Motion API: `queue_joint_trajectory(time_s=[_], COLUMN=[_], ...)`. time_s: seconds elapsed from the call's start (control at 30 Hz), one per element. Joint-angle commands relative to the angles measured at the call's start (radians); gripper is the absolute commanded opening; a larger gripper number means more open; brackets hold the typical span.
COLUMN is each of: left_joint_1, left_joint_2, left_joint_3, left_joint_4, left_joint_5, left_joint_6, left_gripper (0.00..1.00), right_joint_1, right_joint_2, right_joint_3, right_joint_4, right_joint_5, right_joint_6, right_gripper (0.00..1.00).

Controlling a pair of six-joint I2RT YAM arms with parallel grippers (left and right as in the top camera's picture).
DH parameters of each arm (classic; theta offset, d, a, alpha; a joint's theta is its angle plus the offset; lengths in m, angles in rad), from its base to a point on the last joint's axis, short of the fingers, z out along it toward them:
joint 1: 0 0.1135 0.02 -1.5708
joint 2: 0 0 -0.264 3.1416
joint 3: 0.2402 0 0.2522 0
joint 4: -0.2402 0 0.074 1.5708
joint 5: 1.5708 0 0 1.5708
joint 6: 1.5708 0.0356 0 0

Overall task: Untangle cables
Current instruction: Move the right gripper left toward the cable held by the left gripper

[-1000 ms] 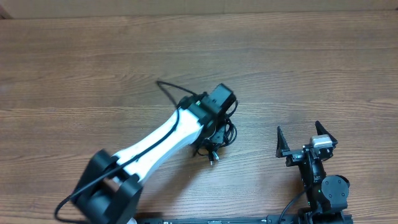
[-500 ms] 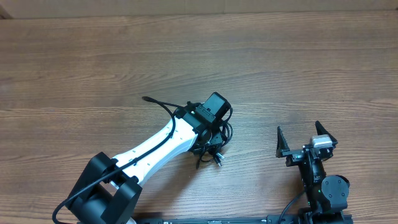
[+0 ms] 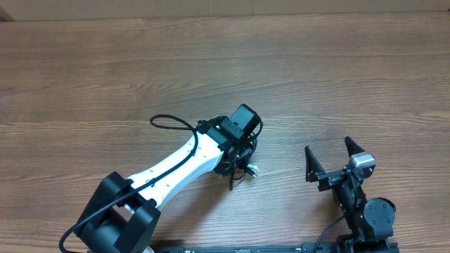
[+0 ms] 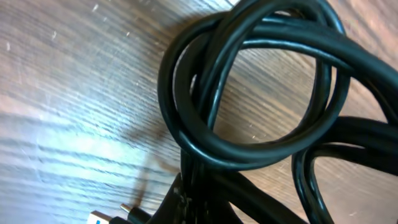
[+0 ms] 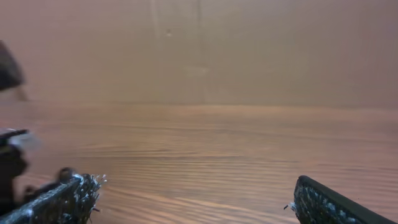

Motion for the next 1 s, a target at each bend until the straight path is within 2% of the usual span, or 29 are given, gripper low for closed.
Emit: queue_joint_trajectory(time_s=[0.0, 0.23, 0.3, 0.4, 0.47, 0.5, 0.73, 0.97], left_joint_1=[0.012, 0.013, 0.014, 0.014, 0.014, 0.014, 0.025, 0.155], left_joint_2=[-0.004, -0.004, -0.004, -0.004, -0.004, -0.004, -0.004, -0.004], left_joint_3=[-0.004, -0.004, -0.004, -0.004, -0.004, -0.004, -0.004, -0.004], left_joint_4=[0.007, 0.037, 0.046, 0.050, 0.049, 0.049, 0.033, -0.075], left_joint_5=[0.006, 0.021, 0.016, 0.009, 0.009, 0.009, -0.003, 0.037], left_joint_6=[-0.203, -0.322, -0.324, -0.324, -0.323, -0.323, -0.323, -0.322], left_gripper=[0.04, 0.06, 0.20, 0.61, 0.81, 0.87, 0.93, 0.96], right_joint_1=[0.003, 0.003, 0.003, 0.003, 0.003, 0.003, 0.003, 0.003], right_joint_2=[-0.010, 0.018, 0.049, 0.124, 0.183, 0.222, 0.468, 0.610], right_joint_3=[0.018, 0.171, 0.217, 0.304, 0.362, 0.394, 0.550, 0.558], right_joint_4=[-0.006, -0.162, -0.192, -0.250, -0.287, -0.307, -0.366, -0.317], right_joint_5=[-0.080, -0.079, -0.080, -0.080, -0.080, -0.080, -0.187, -0.328], right_joint_6=[0.102, 0.122, 0.122, 0.122, 0.122, 0.122, 0.115, 0.123], right_gripper=[1.00, 1.00, 1.00, 1.00, 1.00, 1.00, 1.00, 1.00])
